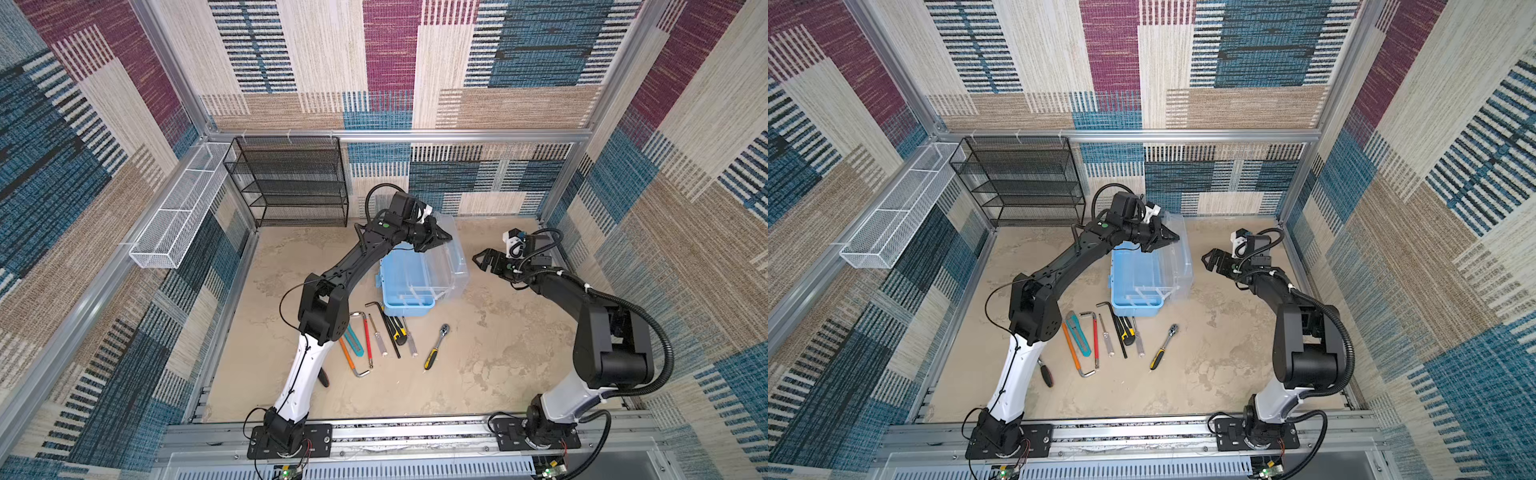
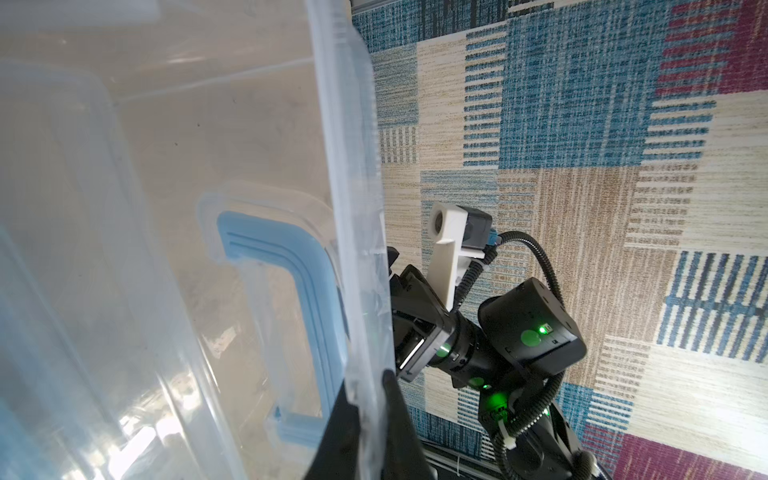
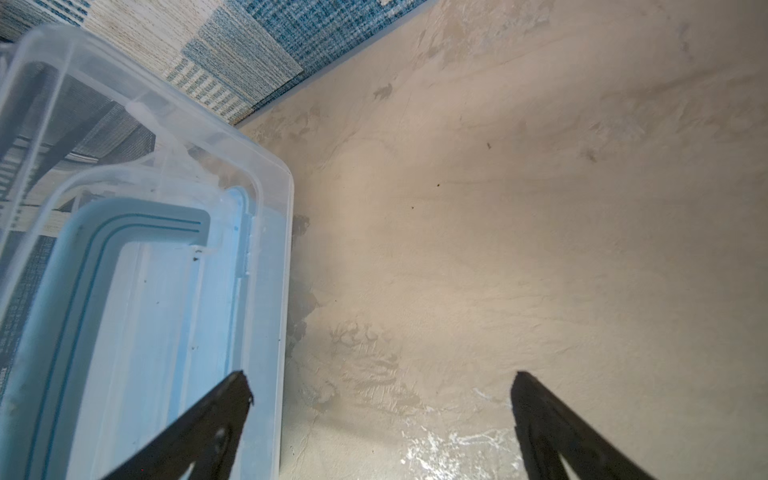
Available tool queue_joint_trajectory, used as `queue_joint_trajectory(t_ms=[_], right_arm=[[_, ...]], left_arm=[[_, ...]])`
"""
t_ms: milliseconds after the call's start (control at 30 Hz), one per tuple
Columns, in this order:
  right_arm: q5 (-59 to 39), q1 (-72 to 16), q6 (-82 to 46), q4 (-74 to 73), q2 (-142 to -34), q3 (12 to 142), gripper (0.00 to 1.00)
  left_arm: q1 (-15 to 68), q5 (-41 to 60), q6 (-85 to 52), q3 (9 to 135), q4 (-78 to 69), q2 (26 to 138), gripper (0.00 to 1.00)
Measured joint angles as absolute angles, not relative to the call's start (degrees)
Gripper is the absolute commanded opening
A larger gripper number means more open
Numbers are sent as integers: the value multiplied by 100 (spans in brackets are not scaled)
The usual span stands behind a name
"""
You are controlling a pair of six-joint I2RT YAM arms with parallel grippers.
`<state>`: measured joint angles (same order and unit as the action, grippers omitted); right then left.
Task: Pack the tool kit
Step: 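Lift the clear lid upward with the left gripper while the right steadies the box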
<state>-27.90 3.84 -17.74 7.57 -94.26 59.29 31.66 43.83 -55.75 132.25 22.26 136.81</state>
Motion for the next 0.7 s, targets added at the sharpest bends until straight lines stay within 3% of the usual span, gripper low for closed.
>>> queue_joint_trajectory(t_ms=[700], right_arm=[[-2810,541,-1776,753,-9351,5828,100]], left_arm=[[3382,4383,-6521,14092,1256,14479,0]])
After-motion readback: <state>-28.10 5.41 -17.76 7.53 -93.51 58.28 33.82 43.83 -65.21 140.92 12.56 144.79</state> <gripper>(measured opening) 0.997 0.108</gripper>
